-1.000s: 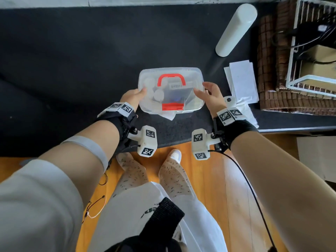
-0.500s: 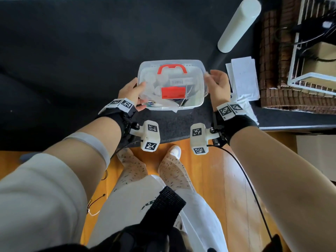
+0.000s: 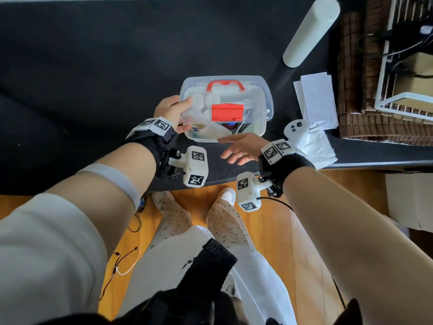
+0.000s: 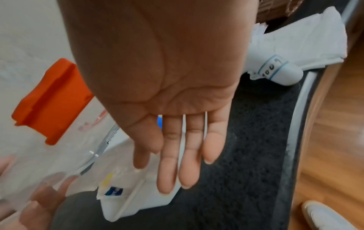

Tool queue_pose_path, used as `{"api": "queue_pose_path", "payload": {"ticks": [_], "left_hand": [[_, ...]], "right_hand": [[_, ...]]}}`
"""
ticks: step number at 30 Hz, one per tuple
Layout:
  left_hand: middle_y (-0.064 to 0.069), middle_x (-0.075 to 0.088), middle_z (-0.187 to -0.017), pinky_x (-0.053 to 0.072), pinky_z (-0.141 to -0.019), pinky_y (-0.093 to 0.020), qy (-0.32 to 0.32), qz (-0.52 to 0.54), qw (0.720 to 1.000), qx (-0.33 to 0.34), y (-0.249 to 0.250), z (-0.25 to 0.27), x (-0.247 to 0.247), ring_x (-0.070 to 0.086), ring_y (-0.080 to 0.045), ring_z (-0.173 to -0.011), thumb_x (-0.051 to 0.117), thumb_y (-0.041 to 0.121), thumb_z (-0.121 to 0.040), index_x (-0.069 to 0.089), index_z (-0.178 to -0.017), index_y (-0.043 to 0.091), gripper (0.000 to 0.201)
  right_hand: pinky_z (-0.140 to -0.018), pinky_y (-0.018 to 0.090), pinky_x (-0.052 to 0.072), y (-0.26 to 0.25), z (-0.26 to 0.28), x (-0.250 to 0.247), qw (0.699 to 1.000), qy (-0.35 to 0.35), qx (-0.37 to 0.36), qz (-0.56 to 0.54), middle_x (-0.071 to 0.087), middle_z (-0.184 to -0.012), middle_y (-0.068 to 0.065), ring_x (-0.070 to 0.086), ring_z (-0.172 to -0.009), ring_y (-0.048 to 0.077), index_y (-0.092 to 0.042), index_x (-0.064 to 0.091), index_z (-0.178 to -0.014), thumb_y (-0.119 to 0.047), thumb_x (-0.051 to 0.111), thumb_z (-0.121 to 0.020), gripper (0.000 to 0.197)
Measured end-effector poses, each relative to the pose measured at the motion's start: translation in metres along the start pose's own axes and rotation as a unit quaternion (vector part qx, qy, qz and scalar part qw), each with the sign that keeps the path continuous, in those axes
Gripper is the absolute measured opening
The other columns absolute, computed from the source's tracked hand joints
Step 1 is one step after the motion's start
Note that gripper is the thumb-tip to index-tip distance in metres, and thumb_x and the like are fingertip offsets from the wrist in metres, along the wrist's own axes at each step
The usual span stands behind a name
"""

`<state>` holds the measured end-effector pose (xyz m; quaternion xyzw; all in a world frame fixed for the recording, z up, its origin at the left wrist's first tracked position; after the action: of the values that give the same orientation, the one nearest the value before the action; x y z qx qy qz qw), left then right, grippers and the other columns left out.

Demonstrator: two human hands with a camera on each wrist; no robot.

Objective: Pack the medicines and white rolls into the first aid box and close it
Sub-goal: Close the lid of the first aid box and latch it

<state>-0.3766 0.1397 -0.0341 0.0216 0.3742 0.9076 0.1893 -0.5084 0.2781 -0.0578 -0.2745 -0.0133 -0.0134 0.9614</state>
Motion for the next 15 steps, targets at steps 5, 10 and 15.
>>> {"api": "queue_pose_path", "payload": {"ticks": [5,10,15], "left_hand": [[-0.001,0.062,-0.109,0.054,-0.073,-0.029,-0.027,0.006,1.0,-0.012,-0.012,0.0,0.0,0.067,-0.017,-0.085,0.062,0.024,-0.085,0.044,-0.133,0.02,0.051],[-0.006,0.059,-0.121,0.054,-0.084,-0.038,-0.033,0.027,0.999,-0.019,-0.026,-0.003,0.005,0.064,-0.024,-0.103,0.057,0.011,-0.086,0.042,-0.132,0.021,0.05],[-0.008,0.06,-0.125,0.055,-0.082,-0.038,-0.03,0.024,0.999,-0.023,-0.032,-0.005,0.002,0.062,-0.025,-0.11,0.056,0.004,-0.082,0.043,-0.132,0.019,0.053]], "right_hand": [[-0.067,0.023,0.048,-0.006,-0.006,-0.005,0.997,0.041,-0.045,-0.04,0.058,-0.132,0.012,0.061,-0.074,0.013,-0.01,0.042,-0.137,0.008,0.038,-0.093,0.047],[-0.068,0.024,0.05,0.011,-0.015,-0.006,0.997,0.046,-0.035,-0.052,0.06,-0.128,0.01,0.062,-0.074,0.014,-0.005,0.054,-0.122,0.0,0.046,-0.094,0.03],[-0.054,0.022,0.056,0.037,-0.01,-0.019,0.979,0.085,-0.022,-0.184,0.069,-0.088,0.004,0.068,-0.058,0.009,-0.012,0.062,-0.102,-0.025,0.057,-0.092,0.018]]}}
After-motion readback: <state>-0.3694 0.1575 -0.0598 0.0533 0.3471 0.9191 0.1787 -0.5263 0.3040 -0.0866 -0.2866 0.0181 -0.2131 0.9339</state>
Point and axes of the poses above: each hand's wrist, its own z-axis away from the middle knuckle, its own x-axis out of the palm, y = z × x, the point moved 6 cm from there along -z, towards the middle knuckle
